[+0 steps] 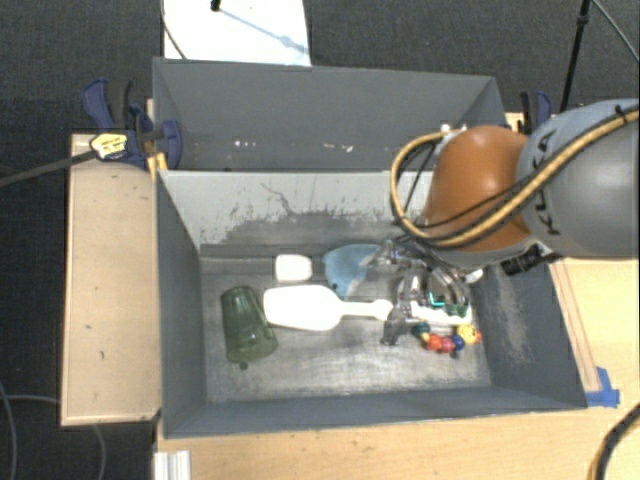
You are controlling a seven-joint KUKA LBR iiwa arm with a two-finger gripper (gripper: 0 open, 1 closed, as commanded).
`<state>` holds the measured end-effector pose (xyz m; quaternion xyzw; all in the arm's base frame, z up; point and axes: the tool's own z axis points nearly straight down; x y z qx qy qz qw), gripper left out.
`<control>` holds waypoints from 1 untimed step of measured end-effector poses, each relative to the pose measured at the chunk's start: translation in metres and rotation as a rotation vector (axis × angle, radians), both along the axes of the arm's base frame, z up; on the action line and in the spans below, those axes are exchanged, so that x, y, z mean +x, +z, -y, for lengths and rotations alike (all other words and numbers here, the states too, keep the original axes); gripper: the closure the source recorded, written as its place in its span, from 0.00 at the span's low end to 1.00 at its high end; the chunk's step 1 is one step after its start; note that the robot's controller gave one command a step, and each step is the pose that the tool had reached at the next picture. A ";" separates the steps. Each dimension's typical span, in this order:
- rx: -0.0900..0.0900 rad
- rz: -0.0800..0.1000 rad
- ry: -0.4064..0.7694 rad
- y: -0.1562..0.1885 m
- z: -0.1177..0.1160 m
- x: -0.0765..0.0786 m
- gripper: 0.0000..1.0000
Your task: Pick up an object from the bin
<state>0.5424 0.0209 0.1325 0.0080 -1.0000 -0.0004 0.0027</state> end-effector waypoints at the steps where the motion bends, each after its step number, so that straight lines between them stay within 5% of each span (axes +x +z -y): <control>1: 0.000 0.008 -0.001 0.004 0.000 0.002 0.00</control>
Offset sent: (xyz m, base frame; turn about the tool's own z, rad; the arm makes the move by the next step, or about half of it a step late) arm -0.0043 0.0262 -0.0625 0.0288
